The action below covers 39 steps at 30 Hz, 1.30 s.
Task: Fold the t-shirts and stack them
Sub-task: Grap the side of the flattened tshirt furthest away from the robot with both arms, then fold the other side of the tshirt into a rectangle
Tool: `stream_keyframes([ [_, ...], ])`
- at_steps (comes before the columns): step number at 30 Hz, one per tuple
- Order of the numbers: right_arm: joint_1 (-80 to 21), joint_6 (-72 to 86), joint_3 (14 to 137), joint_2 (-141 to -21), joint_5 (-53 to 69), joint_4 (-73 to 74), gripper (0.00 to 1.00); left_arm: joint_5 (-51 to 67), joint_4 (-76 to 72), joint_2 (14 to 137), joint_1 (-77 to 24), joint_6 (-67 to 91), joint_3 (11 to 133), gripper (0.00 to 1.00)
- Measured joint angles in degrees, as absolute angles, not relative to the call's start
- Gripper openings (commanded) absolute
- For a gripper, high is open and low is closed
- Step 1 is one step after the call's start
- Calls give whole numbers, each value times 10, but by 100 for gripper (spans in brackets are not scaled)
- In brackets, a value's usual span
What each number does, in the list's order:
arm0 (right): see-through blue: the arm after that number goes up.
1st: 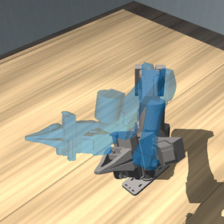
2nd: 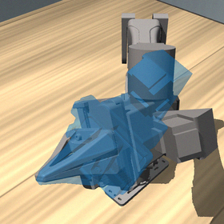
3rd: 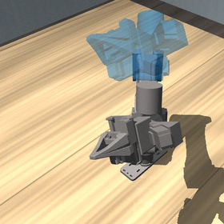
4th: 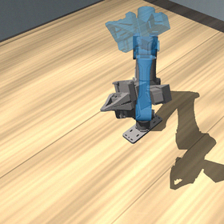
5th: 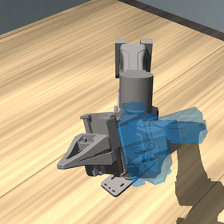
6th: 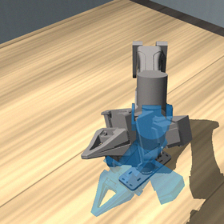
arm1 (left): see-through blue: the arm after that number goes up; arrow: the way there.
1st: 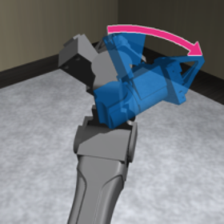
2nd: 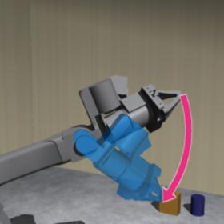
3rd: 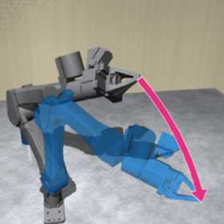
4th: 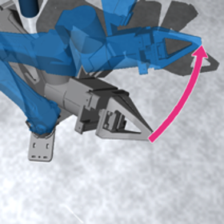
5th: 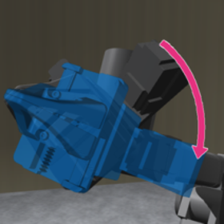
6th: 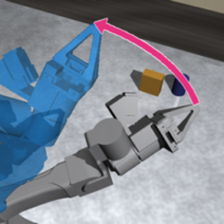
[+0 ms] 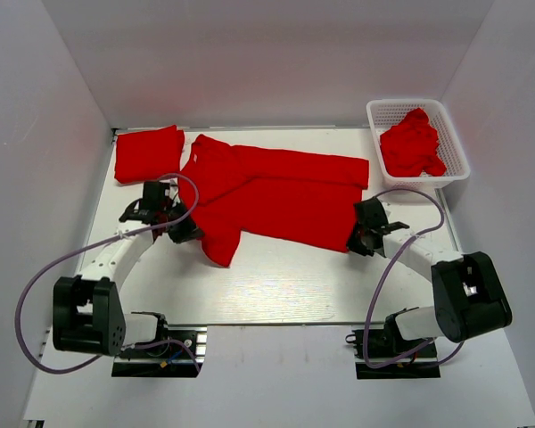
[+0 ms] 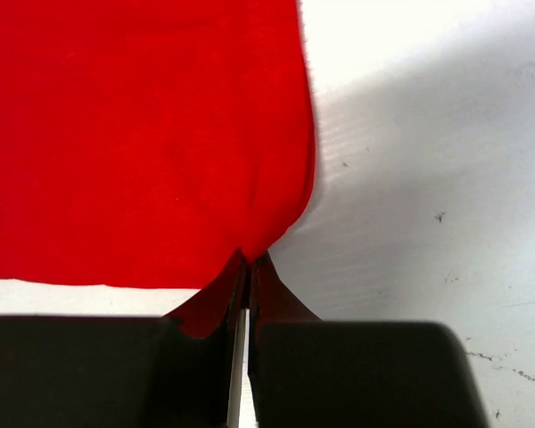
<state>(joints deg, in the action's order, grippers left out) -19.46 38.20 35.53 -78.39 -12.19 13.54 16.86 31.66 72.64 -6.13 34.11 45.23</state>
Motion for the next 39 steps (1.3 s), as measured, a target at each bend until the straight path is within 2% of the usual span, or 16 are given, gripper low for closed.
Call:
stream_keyframes([
  [26, -143, 277, 602, -905, -128, 228, 0, 184, 331, 1086, -52, 337, 873, 0],
  [39, -96, 221, 709, -993, -111, 238, 0, 137, 351, 1178, -23, 337, 1022, 0],
])
